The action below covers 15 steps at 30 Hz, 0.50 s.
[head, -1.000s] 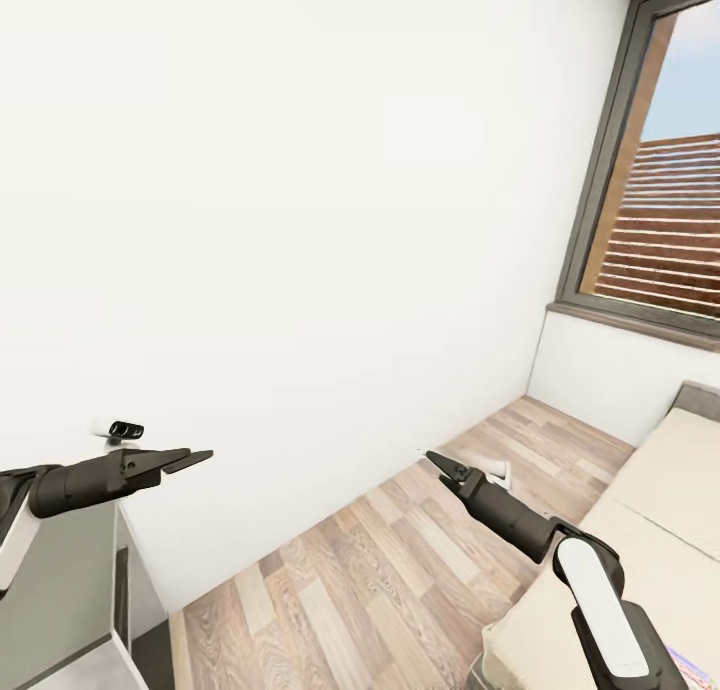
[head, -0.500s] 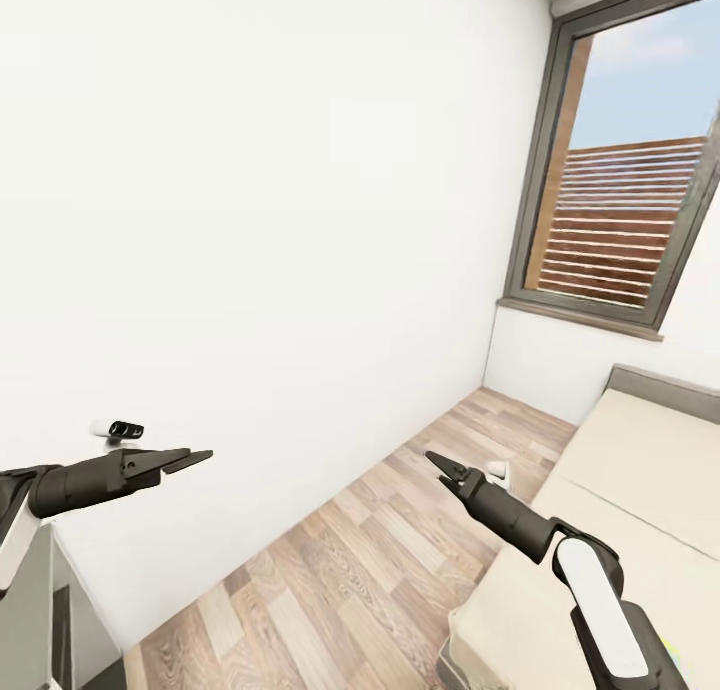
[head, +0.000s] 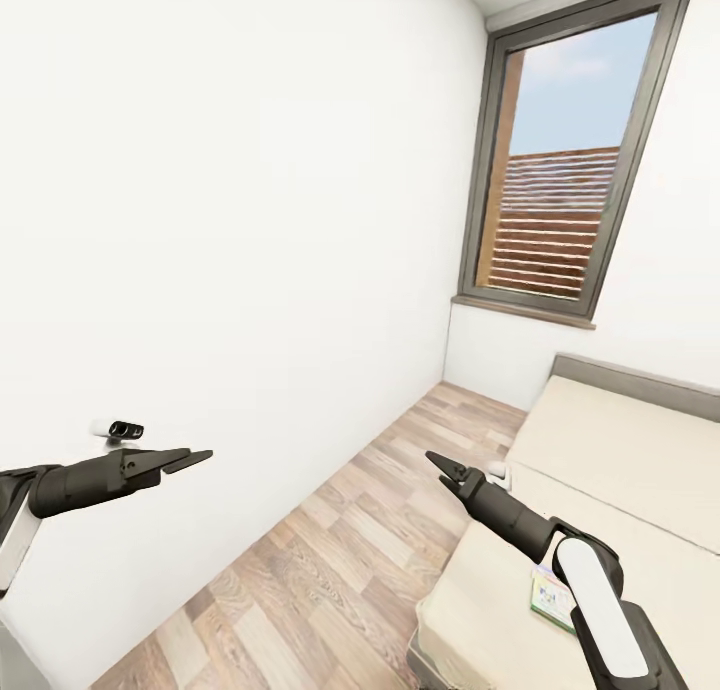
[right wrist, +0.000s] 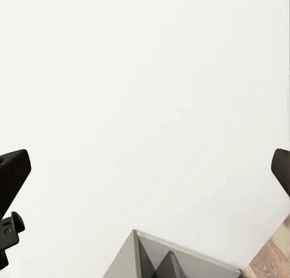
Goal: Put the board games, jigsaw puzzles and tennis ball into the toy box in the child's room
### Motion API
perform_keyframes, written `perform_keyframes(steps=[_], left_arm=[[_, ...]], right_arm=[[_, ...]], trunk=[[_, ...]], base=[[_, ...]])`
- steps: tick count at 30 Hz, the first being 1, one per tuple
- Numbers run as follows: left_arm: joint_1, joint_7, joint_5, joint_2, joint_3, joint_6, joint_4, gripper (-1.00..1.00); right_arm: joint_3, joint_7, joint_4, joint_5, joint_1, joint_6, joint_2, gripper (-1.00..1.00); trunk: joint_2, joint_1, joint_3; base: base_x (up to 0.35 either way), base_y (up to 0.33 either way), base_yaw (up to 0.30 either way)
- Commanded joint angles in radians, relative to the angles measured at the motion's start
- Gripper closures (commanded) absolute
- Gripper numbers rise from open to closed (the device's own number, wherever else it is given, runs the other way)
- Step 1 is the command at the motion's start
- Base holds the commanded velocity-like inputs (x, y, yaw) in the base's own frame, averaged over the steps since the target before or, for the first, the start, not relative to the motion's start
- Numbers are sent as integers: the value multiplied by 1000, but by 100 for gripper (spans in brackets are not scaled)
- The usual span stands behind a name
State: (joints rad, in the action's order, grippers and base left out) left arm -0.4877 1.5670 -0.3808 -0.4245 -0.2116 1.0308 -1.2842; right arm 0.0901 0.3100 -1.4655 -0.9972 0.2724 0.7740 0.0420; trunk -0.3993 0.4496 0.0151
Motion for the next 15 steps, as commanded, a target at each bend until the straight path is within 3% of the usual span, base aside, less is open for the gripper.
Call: perform_keyframes(steps=[1,15], left_arm=[[0,4,0,0,0,11,0,-100],[0,4,2,0,2,9,0,-100]], right_arm=[[1,4,1,2,1,5,0,-100],[2,3,1,2,1,5,0,-100]], trunk=[[-1,0,0],[-1,0,5]], base=[[0,0,-281],[0,0,-281]])
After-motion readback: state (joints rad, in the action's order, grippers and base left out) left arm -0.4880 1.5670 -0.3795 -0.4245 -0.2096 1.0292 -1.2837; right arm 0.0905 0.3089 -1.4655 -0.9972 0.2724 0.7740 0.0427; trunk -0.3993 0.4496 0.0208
